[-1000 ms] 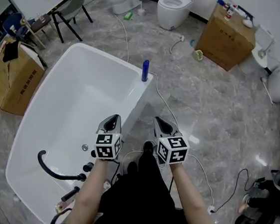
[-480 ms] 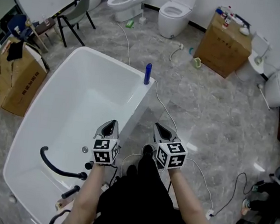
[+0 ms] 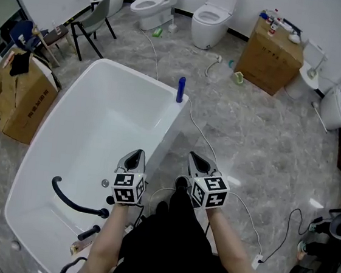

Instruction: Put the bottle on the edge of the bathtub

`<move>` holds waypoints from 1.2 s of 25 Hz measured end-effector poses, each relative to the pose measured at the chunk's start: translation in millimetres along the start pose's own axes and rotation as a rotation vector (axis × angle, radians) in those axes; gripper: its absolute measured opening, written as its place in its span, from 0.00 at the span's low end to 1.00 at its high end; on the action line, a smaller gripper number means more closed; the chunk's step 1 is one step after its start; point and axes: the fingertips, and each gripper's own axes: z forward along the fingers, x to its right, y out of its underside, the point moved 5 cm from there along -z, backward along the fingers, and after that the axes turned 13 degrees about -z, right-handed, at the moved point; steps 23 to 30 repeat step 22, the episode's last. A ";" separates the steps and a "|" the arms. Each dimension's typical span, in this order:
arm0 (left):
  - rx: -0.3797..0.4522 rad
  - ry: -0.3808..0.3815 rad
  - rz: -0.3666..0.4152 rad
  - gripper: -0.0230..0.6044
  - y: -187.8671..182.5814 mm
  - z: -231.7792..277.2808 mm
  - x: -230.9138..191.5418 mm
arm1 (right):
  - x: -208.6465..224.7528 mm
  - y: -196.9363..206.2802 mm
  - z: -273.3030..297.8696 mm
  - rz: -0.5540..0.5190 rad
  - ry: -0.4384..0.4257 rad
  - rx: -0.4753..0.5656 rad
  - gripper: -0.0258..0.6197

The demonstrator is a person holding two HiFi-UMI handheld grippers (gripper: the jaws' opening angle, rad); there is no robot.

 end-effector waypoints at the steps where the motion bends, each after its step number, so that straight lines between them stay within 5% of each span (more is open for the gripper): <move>1: 0.000 0.003 0.001 0.06 0.2 -0.7 0.4 | -0.4 0.6 -0.7 0.003 0.002 0.000 0.04; 30: -0.018 0.021 0.018 0.06 -13.3 45.6 6.9 | 28.6 5.5 20.0 0.033 0.002 -0.031 0.04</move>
